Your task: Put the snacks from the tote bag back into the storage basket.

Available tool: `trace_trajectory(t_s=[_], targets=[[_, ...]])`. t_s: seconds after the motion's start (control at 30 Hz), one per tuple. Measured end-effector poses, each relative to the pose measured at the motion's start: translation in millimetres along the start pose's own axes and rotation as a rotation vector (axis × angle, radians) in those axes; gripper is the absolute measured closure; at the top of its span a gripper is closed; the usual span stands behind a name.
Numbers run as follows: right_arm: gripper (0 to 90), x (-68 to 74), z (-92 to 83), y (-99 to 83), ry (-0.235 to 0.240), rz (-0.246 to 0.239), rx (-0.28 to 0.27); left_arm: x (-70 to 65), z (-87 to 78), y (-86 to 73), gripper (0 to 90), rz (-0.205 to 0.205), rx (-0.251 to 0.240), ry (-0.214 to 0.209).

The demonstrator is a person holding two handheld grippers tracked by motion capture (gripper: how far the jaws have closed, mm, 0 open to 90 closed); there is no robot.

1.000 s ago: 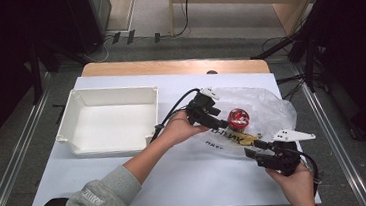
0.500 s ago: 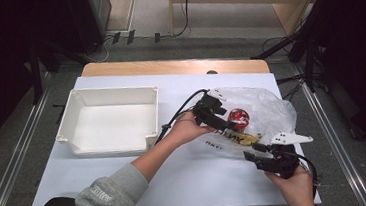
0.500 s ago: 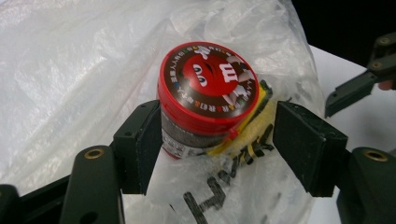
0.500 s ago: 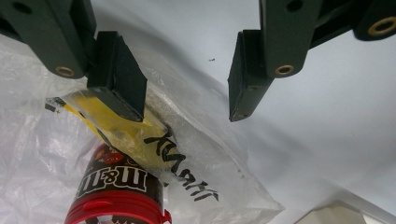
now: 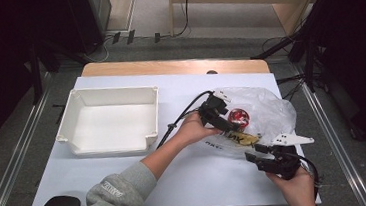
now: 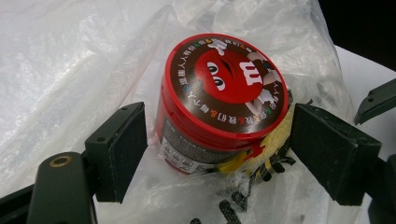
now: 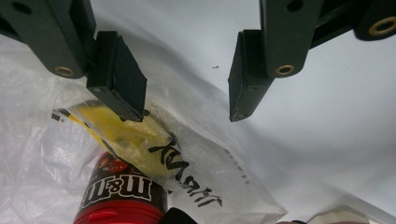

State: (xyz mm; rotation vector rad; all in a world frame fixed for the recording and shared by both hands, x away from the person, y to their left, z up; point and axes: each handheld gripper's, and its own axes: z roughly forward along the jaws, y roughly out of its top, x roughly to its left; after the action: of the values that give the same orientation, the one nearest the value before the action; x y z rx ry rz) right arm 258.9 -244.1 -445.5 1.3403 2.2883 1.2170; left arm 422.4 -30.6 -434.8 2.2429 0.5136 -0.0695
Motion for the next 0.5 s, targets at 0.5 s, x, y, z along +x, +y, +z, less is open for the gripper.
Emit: trace_trajectory(t_s=[0.5], targets=[[47.5,-0.5,-1.1,-2.1,-0.001,0.008,0.001,-4.6,16.8,0.1,18.8,0.014,0.019,0.044]])
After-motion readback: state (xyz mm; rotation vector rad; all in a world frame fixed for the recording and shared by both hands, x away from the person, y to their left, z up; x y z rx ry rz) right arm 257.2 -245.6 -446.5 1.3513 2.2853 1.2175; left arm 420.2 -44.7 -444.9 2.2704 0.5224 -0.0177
